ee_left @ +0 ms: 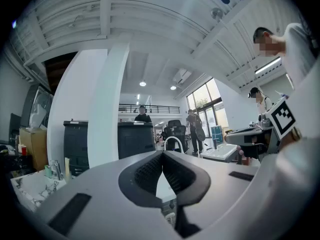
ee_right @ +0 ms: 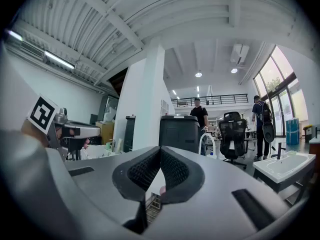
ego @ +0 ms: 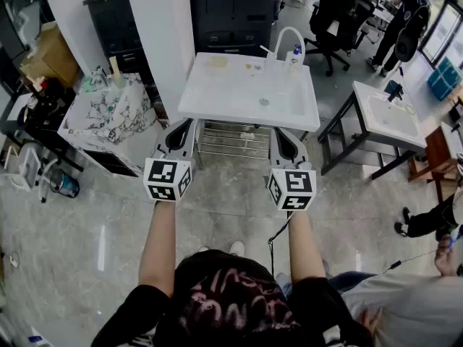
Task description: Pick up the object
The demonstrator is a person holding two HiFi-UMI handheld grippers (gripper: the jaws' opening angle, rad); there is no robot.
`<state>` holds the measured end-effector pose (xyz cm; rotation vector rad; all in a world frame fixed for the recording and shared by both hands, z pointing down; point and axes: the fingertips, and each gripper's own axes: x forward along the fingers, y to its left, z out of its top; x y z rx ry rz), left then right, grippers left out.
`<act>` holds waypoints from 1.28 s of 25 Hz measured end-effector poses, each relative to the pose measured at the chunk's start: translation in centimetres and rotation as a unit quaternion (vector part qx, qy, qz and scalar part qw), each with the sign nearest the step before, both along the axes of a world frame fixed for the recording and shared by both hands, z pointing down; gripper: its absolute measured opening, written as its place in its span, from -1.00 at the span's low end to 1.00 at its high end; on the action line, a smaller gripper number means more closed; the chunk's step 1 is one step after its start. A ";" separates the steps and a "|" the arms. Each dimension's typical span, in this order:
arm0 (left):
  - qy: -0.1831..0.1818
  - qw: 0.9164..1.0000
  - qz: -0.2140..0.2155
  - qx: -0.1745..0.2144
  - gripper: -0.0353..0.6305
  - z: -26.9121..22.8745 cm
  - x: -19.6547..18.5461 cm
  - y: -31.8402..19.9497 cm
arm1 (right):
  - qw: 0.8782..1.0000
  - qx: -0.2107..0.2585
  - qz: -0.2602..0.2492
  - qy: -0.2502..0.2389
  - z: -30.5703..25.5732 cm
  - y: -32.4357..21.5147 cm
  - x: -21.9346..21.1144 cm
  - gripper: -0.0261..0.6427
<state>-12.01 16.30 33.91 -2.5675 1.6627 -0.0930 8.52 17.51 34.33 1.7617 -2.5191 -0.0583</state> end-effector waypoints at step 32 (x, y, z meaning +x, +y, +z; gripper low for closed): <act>-0.013 1.000 -0.021 -0.010 -0.86 1.8 3.7 -4.4 | 1.000 -0.005 -0.006 -0.014 1.7 -5.6 4.4 -0.88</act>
